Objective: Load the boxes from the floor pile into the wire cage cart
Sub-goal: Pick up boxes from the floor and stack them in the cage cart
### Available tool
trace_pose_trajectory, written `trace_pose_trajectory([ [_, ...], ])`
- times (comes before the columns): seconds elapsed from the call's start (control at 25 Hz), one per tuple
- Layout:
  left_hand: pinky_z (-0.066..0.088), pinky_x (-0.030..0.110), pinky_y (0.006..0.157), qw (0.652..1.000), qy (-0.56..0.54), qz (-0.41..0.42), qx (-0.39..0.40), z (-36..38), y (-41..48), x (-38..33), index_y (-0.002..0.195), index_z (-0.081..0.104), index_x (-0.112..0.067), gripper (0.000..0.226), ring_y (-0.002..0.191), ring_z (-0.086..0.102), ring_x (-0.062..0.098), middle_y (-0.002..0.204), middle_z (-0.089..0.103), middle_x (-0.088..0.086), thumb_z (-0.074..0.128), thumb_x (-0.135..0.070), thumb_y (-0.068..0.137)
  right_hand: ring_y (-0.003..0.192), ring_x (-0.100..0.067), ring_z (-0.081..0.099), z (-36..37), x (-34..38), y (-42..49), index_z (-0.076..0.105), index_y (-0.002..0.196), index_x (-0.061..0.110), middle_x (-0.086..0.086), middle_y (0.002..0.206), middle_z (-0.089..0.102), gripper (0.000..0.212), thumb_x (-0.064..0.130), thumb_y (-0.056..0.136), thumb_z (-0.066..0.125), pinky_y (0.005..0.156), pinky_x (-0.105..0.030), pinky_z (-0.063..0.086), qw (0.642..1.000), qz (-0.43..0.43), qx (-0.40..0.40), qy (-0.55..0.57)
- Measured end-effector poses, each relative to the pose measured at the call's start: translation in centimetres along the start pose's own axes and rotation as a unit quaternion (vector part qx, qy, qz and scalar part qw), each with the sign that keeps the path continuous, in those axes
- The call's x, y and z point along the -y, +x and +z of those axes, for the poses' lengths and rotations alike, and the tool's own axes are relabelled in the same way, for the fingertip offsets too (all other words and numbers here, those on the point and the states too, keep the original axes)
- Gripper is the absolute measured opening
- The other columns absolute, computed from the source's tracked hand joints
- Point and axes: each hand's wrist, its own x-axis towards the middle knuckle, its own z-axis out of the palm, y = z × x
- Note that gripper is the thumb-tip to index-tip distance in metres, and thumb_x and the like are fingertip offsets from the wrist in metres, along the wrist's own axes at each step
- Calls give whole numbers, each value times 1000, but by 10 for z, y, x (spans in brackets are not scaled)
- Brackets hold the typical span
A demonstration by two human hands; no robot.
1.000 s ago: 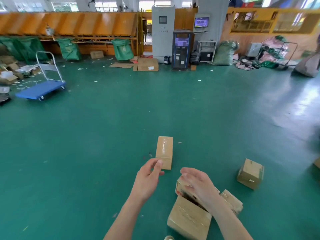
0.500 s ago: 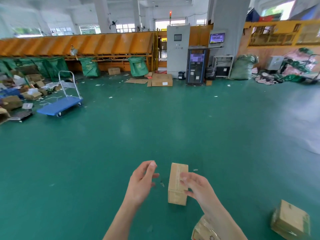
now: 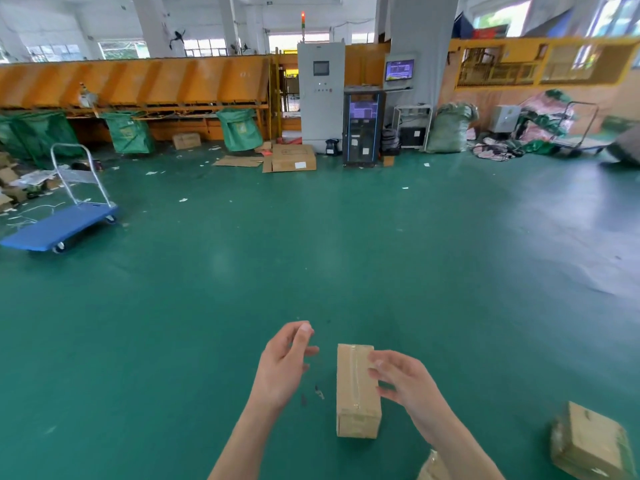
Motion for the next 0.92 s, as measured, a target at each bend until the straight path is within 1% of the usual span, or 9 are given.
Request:
trace_pose_trajectory([
  [0.16,57,47,94,999,7,-3,40,-28,71,1,106,66,-28,21,90,73,4,113,70,-9,47,-37,105,103,-7,71,31,13,43,72,113,21,6,112,75,19,18,101,57,99,-42,56,1000,0,-28,0],
  [0.32,57,46,93,996,12,-23,85,-28,135,7,104,66,-27,20,90,73,7,110,72,-8,47,-34,105,101,-5,71,48,12,75,70,117,19,4,115,74,20,18,102,57,96,-38,58,997,30,-64,12],
  [0.48,57,46,89,988,38,-66,138,4,193,33,105,65,-23,21,87,73,5,109,72,-5,47,-32,106,102,-7,71,34,7,125,69,115,19,6,112,74,20,15,101,56,95,-38,58,992,52,-115,21],
  [0.6,57,46,84,980,60,-101,158,36,243,57,103,65,-23,21,85,72,4,108,72,-6,47,-32,105,104,-8,70,12,-6,179,69,114,21,8,112,73,19,15,102,56,95,-39,58,988,74,-131,25],
  [0.64,57,43,80,979,67,-109,157,47,262,63,103,65,-22,21,84,72,3,107,72,-6,47,-32,105,104,-8,70,3,-13,199,69,113,21,8,112,73,19,15,102,56,95,-39,58,986,84,-137,30],
  [0.72,56,32,69,977,84,-124,153,69,301,71,103,65,-23,20,82,72,1,107,71,-9,47,-31,106,103,-8,71,-16,-27,239,69,114,21,7,113,73,19,15,102,55,92,-36,59,983,104,-145,44],
  [0.8,55,24,62,972,114,-134,154,91,341,79,104,64,-24,20,86,72,5,109,70,-10,47,-33,106,103,-9,70,-35,-38,277,68,115,20,6,114,72,18,16,103,55,89,-32,59,977,133,-155,57],
  [0.84,56,24,64,968,132,-141,157,102,361,83,105,64,-24,20,88,72,6,110,70,-10,47,-35,105,103,-9,70,-44,-43,294,68,115,19,5,114,72,18,16,102,55,88,-31,58,974,149,-158,62],
  [0.92,58,30,72,962,152,-156,163,124,392,89,105,64,-26,20,91,72,7,111,69,-10,48,-38,104,103,-9,69,-57,-51,323,66,116,20,4,113,71,18,17,103,55,88,-30,57,972,171,-151,59],
])
